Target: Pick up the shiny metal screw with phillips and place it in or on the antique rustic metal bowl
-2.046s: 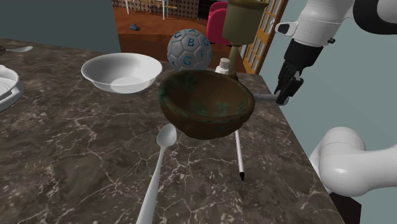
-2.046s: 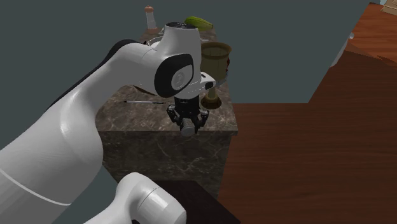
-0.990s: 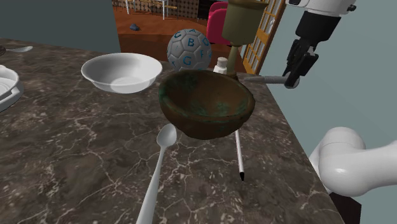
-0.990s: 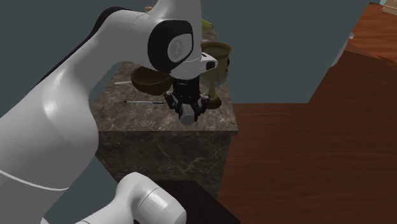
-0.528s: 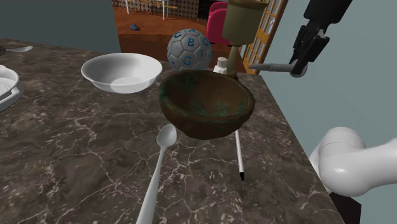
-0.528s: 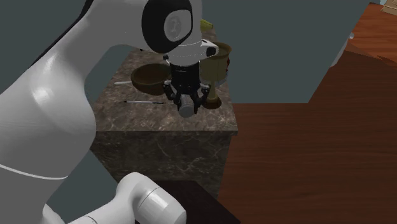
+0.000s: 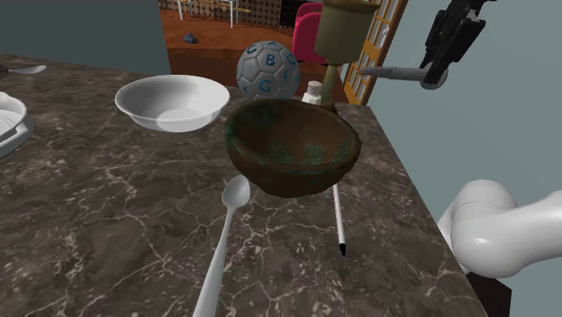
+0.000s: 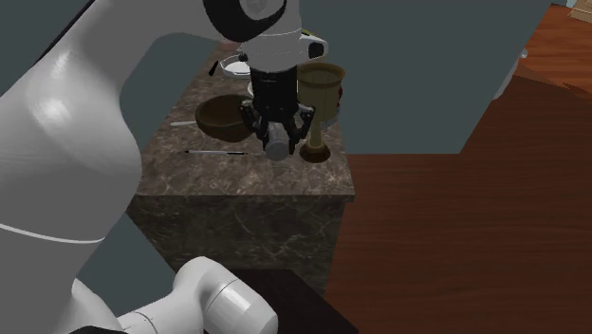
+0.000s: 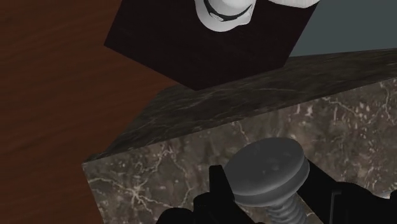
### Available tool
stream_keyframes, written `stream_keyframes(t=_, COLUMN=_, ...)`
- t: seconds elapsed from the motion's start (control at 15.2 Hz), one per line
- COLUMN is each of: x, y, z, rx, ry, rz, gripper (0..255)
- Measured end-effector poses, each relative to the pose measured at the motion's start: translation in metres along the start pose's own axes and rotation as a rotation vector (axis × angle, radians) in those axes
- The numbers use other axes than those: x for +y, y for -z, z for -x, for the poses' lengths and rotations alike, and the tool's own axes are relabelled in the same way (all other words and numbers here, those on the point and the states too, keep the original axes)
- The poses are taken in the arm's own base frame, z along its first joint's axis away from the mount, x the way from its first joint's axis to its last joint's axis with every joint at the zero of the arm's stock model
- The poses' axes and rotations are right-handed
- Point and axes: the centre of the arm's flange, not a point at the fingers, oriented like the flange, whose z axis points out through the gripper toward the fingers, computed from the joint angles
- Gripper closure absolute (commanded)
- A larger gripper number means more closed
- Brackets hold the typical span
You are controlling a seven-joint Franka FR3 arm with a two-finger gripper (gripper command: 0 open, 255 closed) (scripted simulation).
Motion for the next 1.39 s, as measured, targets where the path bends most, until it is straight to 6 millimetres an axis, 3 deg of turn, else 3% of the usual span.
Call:
stream_keyframes(t=0.33, x=-0.001, y=0.025, z=0.001, rx=0.000, ry=0.000, rz=0.000, gripper=255)
stream_keyframes(t=0.46, x=-0.012, y=0.026, z=-0.011, rx=0.000, ry=0.000, rz=0.000, gripper=255)
stream_keyframes(t=1.39, x=-0.152, y=0.025, z=-0.131, rx=0.000, ry=0.002, rz=0.003, gripper=255)
